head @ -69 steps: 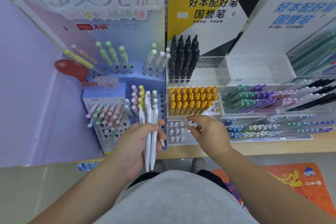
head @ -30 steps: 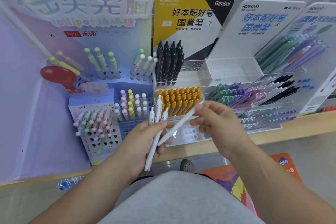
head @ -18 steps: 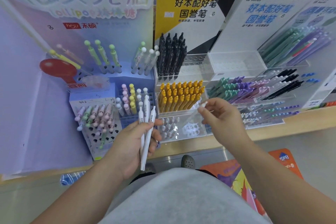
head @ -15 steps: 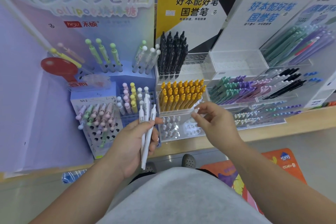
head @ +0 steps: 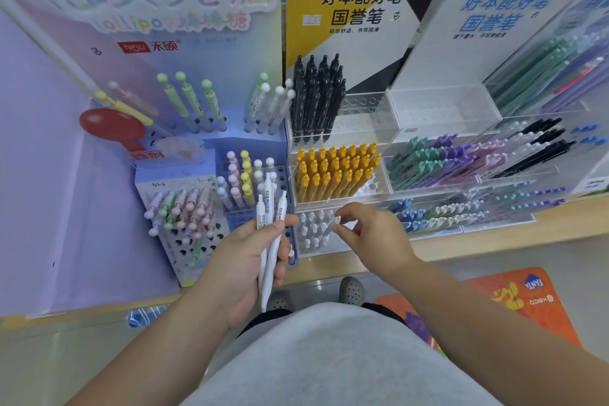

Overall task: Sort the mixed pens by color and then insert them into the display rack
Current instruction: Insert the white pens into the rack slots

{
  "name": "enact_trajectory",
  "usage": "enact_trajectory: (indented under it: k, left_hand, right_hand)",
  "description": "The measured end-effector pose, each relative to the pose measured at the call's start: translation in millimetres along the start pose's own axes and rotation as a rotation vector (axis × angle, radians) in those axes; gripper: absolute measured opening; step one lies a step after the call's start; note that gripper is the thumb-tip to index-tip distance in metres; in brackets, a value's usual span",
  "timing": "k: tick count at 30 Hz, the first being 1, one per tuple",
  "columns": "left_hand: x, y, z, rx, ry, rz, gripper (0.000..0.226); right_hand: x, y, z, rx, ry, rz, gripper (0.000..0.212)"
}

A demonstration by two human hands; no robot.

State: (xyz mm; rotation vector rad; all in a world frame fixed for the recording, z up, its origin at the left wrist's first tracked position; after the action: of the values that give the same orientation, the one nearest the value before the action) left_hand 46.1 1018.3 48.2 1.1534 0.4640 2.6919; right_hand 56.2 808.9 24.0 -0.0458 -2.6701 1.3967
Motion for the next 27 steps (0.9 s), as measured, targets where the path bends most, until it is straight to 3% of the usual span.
enact_trajectory:
  k: [11,27]
  left_hand:
    - [1,3,1,-0.003,0.005,0.001,0.027]
    - [3,6,2,-0.043,-0.002,-0.03,0.027]
  right_hand:
    - [-4,7,-12,0.097,-0.088,0.0,0.019]
    - [-3,15,-1,0.137,0.011,-0.068,0.022]
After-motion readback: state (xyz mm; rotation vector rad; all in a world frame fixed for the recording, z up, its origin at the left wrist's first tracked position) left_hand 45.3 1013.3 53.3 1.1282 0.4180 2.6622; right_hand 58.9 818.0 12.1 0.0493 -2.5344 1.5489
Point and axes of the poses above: each hand's wrist, its own x-axis away from the middle knuckle, its own y-axis out of the palm, z = x × y, the point moved 7 cm from there along -x, towards the middle knuckle, and after that the axes turned 2 degrees about z, right-handed, at the moved point
